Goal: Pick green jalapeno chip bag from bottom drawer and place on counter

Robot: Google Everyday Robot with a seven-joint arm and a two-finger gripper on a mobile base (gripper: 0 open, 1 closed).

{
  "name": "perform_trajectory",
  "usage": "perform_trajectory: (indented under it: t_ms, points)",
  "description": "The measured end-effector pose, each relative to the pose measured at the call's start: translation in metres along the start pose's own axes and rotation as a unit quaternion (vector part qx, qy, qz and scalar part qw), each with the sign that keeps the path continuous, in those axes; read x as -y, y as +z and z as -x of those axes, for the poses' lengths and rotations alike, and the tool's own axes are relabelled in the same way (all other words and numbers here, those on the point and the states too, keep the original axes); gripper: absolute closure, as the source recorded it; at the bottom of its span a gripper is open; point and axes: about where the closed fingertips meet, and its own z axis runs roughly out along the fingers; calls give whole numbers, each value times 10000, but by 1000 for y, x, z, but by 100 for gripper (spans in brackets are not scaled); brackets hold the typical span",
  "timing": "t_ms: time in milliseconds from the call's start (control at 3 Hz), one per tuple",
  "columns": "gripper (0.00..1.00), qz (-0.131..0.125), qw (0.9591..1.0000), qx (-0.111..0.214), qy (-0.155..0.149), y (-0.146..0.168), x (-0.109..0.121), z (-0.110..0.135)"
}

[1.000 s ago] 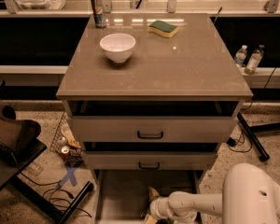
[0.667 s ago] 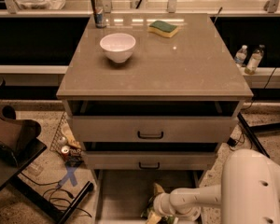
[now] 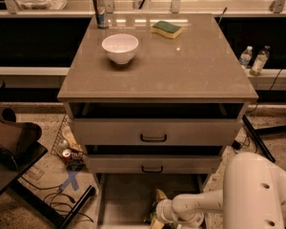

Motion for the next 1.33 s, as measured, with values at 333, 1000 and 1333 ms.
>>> perform_trajectory:
  t_ms: [333,1000,1333]
  points:
    - [0,-91,9998,-151,2,10,6,-16]
    - [49,-121,9996,-263,-64,13,10,-29]
    - [73,-112,9996,-259,-64,14,9,-28]
